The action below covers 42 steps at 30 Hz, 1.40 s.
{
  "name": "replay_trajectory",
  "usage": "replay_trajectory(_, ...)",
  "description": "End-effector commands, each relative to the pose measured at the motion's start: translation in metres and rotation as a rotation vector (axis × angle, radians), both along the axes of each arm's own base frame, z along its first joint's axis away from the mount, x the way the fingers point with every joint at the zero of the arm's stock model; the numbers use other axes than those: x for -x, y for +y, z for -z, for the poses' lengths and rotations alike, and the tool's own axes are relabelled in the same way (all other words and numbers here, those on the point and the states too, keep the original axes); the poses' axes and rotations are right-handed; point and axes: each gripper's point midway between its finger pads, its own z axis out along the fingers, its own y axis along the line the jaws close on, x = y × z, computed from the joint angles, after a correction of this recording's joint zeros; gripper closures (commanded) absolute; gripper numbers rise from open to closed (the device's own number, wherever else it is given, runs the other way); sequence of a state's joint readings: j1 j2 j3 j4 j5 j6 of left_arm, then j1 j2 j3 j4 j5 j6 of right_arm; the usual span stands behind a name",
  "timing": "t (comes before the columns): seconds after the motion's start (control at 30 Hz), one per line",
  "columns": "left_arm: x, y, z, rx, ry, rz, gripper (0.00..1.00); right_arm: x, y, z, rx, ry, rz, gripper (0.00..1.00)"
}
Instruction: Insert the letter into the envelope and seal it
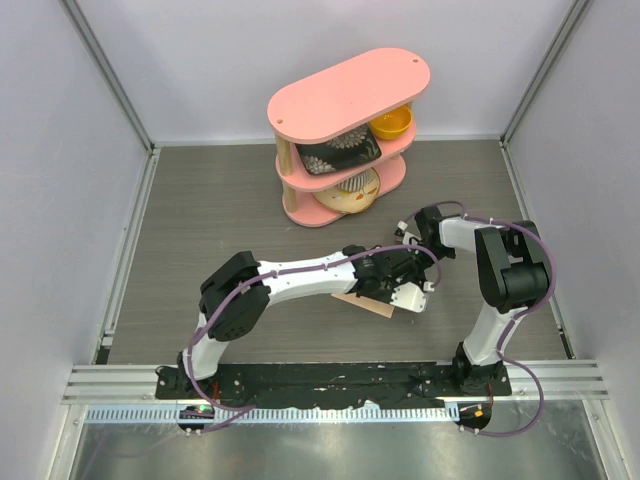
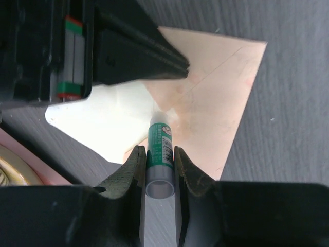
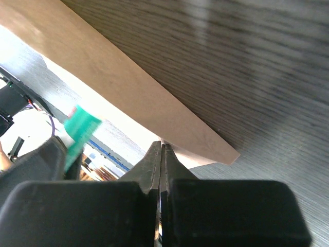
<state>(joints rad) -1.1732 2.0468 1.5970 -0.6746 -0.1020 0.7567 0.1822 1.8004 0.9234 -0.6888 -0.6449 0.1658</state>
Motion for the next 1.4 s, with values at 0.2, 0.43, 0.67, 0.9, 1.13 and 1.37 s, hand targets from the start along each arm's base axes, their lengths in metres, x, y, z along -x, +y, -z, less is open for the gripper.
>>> replay_trajectory(0.2, -0.002, 0.034, 0.007, -0.072, -0.002, 0.017, 1.0, -0.01, -0.021, 0.027, 0.147, -0.081, -0.019, 0.99)
replay_trajectory(0.43, 0.013, 0.008, 0.003, -0.032, 0.02, 0.054, 1.0, -0.009, -0.021, 0.028, 0.149, -0.079, -0.022, 0.99)
replay_trajectory(0.67, 0.019, -0.007, 0.007, -0.018, 0.039, 0.068, 1.0, -0.01, -0.021, 0.028, 0.148, -0.08, -0.022, 0.99)
replay_trajectory(0.9, 0.016, -0.017, -0.02, 0.062, 0.04, 0.031, 1.0, -0.009, -0.021, 0.027, 0.147, -0.08, -0.022, 0.99)
replay_trajectory(1.13, -0.018, -0.028, -0.105, 0.326, 0.088, -0.117, 1.0, -0.011, -0.024, 0.03, 0.167, -0.074, -0.018, 0.99)
replay_trajectory(1.37, 0.001, -0.002, -0.151, 0.443, 0.366, -0.197, 1.0, -0.013, -0.024, 0.027, 0.165, -0.086, -0.017, 0.99)
